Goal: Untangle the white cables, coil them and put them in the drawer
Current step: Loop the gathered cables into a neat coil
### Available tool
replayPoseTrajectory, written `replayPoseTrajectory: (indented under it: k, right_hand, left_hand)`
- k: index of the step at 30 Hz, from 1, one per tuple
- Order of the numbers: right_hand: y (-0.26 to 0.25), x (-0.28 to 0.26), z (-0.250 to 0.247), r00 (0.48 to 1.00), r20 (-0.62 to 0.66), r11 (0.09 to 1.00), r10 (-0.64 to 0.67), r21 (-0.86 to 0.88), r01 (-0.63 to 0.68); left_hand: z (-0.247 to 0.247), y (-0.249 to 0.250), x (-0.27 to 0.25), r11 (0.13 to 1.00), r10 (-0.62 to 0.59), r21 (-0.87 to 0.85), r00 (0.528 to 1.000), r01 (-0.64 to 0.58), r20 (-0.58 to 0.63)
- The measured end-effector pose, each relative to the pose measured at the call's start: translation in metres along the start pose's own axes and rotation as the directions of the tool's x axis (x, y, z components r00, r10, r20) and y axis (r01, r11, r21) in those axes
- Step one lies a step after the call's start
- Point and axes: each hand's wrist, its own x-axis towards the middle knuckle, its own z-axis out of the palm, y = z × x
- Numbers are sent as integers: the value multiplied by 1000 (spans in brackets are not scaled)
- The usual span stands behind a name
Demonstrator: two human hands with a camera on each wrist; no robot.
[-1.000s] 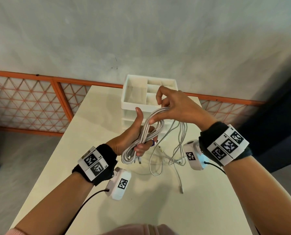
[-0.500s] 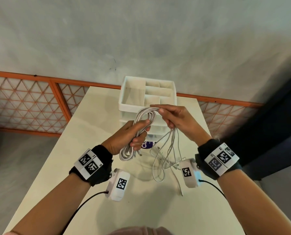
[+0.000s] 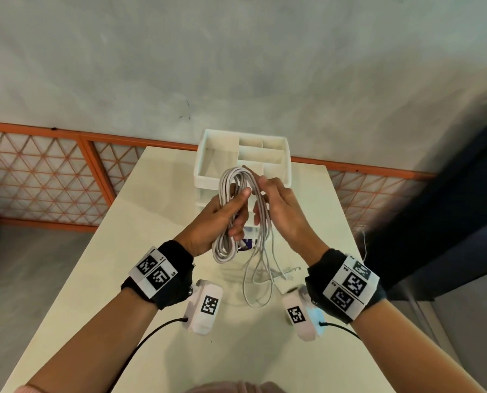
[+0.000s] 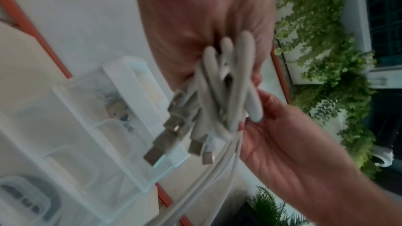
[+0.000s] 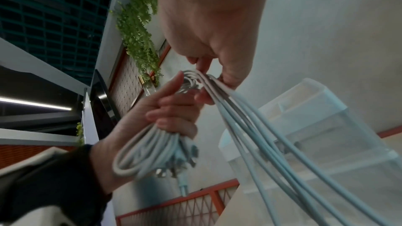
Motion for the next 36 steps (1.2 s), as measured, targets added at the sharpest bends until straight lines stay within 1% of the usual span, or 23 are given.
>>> replayPoseTrajectory:
  k: [2, 4, 6, 9, 12, 14, 15, 17, 19, 20, 22, 23, 25, 27, 29, 30, 31, 32, 36]
  right_hand:
    - [-3, -2, 4, 997, 46, 997, 64, 34, -65]
    - [-7, -5, 8, 990, 103, 994, 94, 42, -98]
    - [-7, -4, 11, 984, 139, 993, 114, -1, -115]
    - [-3, 2, 13, 975, 195, 993, 109, -56, -100]
    - [-5, 5, 12, 958, 250, 990, 139, -69, -126]
    - [-7, 2, 12, 941, 310, 991, 137, -51, -127]
    - [-7, 0, 11, 941, 313, 991, 132, -57, -120]
    - [-5, -1, 10, 959, 248, 984, 140, -139, -108]
    - [-3, -3, 9, 975, 183, 965, 125, -251, -77]
    - [-3, -3, 10, 981, 172, 957, 91, -288, -38]
    - [-6, -4, 12, 985, 172, 953, 28, -301, 26]
    - [-7, -4, 12, 985, 174, 956, 16, -291, 36]
    - [-8, -4, 11, 979, 206, 954, 5, -294, 57]
    - [-6, -6, 13, 965, 257, 938, -44, -322, 128]
    - [-4, -8, 18, 944, 308, 911, -117, -346, 226]
    - [-2, -7, 20, 929, 340, 895, -144, -357, 269]
    - [-1, -7, 22, 911, 382, 882, -153, -363, 301]
    - [1, -6, 23, 892, 430, 873, -143, -370, 319]
    - [5, -5, 21, 812, 584, 848, -10, -426, 316]
  left_hand:
    - [-1, -1, 1, 998, 50, 26, 998, -49, -32]
    - [-1, -2, 1, 993, 111, 34, 993, -110, -33]
    - [1, -1, 1, 988, 153, 32, 988, -152, -26]
    - [1, -1, 1, 985, 168, 47, 985, -166, -40]
    - [-3, -2, 2, 989, 146, 45, 985, -143, -89]
    - [-5, -2, 2, 989, 142, 47, 982, -137, -122]
    - [-6, -1, 1, 989, 148, 49, 979, -143, -138]
    - [-7, 0, 2, 985, 171, 52, 966, -165, -193]
    - [-7, 0, 3, 980, 199, 84, 943, -183, -267]
    - [-6, -1, 4, 976, 215, 98, 928, -194, -305]
    - [-4, -2, 6, 965, 261, 113, 886, -236, -383]
    - [-5, -1, 8, 958, 287, 128, 856, -257, -430]
    - [-13, 4, 13, 946, 322, 165, 773, -278, -547]
    - [-22, 7, 17, 938, 341, 190, 689, -288, -639]
    - [-30, 5, 20, 936, 343, 197, 629, -291, -698]
    - [-31, 3, 21, 940, 327, 181, 609, -289, -723]
    - [-33, 0, 22, 946, 301, 151, 598, -288, -743]
    - [-33, -2, 23, 951, 271, 112, 598, -289, -754]
    - [-29, -2, 23, 961, 156, -43, 664, -273, -731]
